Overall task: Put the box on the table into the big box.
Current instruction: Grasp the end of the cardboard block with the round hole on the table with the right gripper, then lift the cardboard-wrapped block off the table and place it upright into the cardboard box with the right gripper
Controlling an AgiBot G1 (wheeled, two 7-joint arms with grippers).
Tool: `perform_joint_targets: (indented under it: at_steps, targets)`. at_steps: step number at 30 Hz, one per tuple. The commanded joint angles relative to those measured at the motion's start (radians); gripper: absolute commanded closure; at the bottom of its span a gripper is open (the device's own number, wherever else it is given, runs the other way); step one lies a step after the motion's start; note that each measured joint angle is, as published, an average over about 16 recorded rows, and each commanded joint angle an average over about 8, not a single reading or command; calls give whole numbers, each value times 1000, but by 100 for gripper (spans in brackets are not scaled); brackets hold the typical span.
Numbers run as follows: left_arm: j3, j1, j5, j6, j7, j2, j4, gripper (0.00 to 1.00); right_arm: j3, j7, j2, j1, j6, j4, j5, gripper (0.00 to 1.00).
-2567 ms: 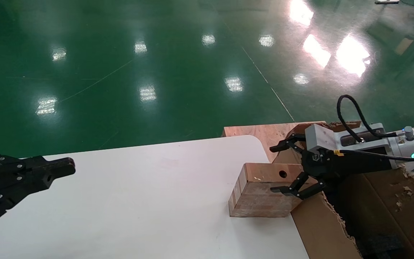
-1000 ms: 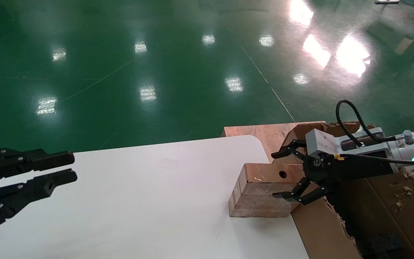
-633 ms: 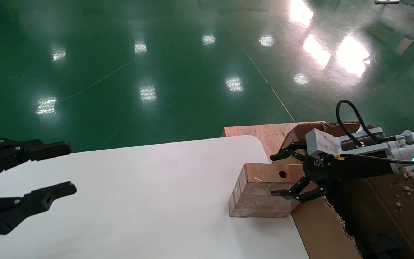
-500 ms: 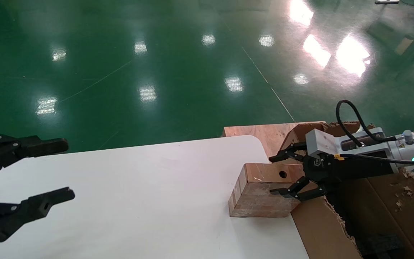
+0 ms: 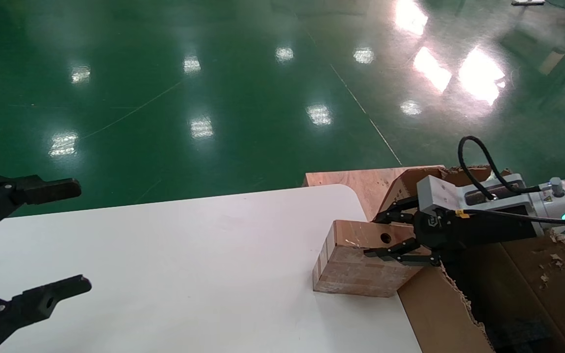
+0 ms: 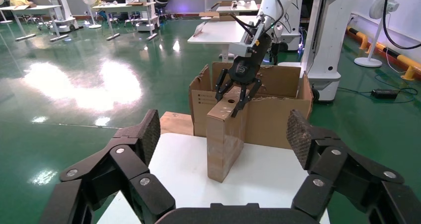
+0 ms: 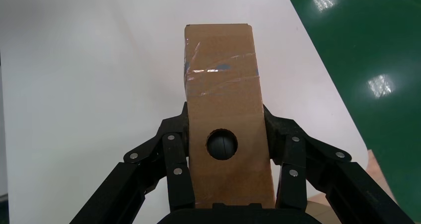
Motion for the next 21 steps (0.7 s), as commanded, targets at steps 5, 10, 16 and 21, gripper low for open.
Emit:
perform_joint_targets:
  at_steps: [5,10,16,21]
  targets:
    - [0,0,0,0,0,0,0,0,-5,148,55,40,-10,112,86,100]
    - [0,0,0,0,0,0,0,0,2,286,170,137,-6,254,177,100]
    - [0,0,0,0,0,0,0,0,44,399,354,304,5,349,139,100]
    - [0,0,0,0,0,0,0,0,111,496,555,416,19,433,-7,100]
